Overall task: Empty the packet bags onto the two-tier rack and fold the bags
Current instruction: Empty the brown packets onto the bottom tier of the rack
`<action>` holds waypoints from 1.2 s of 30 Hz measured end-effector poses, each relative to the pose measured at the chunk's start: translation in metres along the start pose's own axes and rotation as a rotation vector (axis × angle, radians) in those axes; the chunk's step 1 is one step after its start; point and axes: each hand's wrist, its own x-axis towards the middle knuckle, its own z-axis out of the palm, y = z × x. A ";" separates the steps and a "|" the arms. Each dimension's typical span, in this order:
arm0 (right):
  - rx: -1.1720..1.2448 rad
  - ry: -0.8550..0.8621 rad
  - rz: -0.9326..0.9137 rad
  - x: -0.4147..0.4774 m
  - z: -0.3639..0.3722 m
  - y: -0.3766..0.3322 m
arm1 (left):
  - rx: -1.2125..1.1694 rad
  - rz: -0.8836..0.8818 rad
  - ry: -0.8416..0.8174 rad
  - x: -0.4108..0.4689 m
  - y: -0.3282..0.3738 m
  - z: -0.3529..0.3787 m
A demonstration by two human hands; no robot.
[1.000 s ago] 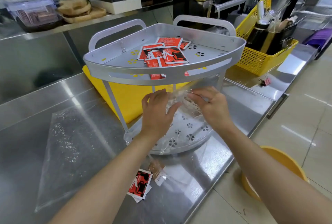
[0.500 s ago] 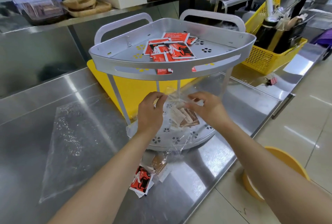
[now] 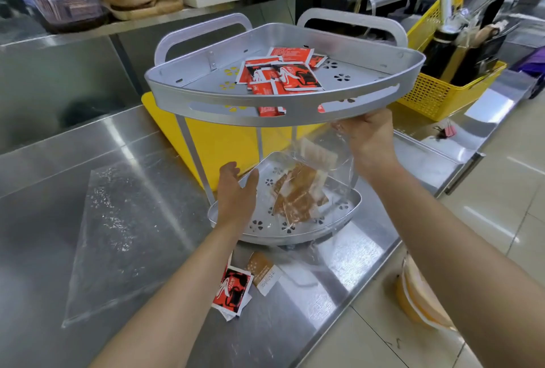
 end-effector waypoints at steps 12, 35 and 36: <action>-0.138 -0.125 0.109 -0.005 0.016 0.008 | 0.108 -0.059 -0.153 -0.017 -0.016 0.009; 0.203 -0.347 0.545 -0.021 -0.032 0.040 | -0.144 0.126 -0.344 0.023 0.043 -0.003; 0.158 -0.343 0.511 -0.020 -0.032 0.039 | -0.107 0.154 -0.317 0.028 0.043 -0.004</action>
